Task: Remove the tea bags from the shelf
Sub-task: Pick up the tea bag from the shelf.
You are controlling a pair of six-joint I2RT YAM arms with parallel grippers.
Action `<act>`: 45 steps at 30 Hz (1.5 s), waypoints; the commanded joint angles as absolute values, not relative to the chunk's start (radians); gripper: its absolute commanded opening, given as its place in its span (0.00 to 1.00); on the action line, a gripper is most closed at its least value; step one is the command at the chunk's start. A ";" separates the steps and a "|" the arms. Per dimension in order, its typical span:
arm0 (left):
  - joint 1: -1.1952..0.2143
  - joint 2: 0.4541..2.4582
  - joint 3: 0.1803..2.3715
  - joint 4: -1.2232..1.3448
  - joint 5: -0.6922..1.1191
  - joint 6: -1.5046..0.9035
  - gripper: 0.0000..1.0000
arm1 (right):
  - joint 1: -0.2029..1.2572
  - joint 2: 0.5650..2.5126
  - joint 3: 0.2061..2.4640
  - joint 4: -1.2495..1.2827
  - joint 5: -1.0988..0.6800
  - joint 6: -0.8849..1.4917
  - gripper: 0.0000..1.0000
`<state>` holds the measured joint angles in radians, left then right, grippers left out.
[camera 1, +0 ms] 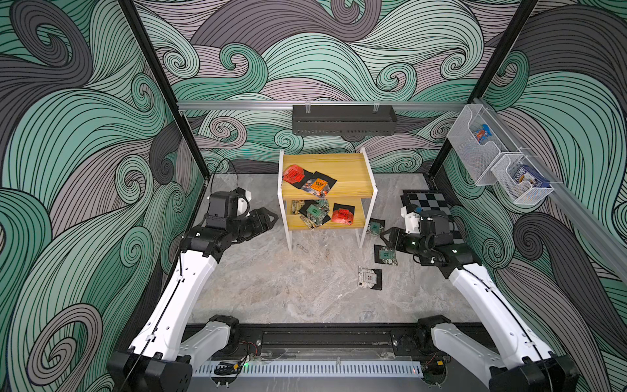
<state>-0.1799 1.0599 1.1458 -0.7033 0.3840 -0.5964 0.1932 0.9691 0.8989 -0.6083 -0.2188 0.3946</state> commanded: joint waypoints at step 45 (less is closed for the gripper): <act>-0.183 1.208 1.444 -0.670 0.480 -0.619 0.69 | 0.664 1.317 1.499 -0.416 -0.210 -0.540 0.84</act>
